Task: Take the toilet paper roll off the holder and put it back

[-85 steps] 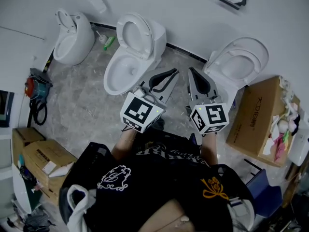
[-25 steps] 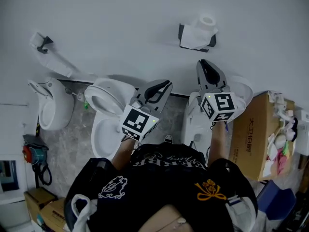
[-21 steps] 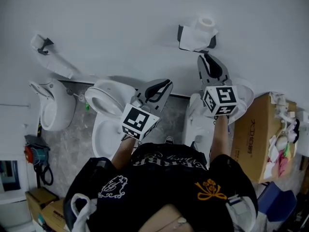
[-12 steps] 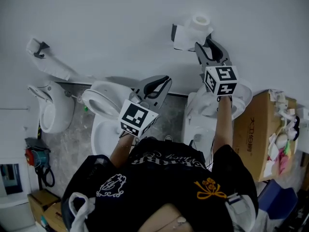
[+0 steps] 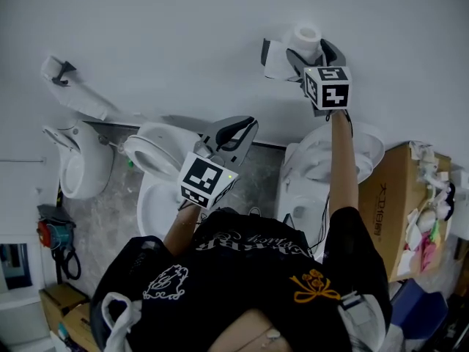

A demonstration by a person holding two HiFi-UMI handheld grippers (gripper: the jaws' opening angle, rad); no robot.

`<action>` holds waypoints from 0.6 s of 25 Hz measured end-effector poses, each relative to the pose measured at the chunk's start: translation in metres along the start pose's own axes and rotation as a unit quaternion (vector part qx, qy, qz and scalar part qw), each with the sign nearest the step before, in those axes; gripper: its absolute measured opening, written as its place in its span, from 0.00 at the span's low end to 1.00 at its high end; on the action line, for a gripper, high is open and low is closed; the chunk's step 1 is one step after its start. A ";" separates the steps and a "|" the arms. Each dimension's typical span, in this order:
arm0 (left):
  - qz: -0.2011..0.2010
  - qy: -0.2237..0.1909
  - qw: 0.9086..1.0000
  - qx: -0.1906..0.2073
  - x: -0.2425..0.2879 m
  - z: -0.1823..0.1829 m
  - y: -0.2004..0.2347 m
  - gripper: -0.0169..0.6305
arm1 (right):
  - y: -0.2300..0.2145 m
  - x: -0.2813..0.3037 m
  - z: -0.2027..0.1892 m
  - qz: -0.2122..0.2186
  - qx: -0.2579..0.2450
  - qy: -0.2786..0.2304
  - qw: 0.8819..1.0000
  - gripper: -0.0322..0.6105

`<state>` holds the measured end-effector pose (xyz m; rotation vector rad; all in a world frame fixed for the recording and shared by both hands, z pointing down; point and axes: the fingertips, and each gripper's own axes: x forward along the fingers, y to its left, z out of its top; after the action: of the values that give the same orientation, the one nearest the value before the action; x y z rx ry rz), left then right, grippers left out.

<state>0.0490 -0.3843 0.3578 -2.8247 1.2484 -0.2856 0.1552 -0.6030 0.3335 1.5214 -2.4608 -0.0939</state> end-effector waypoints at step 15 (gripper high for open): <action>0.033 0.016 0.999 -0.024 -0.013 -0.019 0.023 0.08 | 0.001 0.008 -0.010 -0.021 0.004 0.003 1.000 0.56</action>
<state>0.0198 -0.3894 0.3719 -2.8222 1.3692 -0.3044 0.1535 -0.6096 0.3442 1.5733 -2.4280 -0.0859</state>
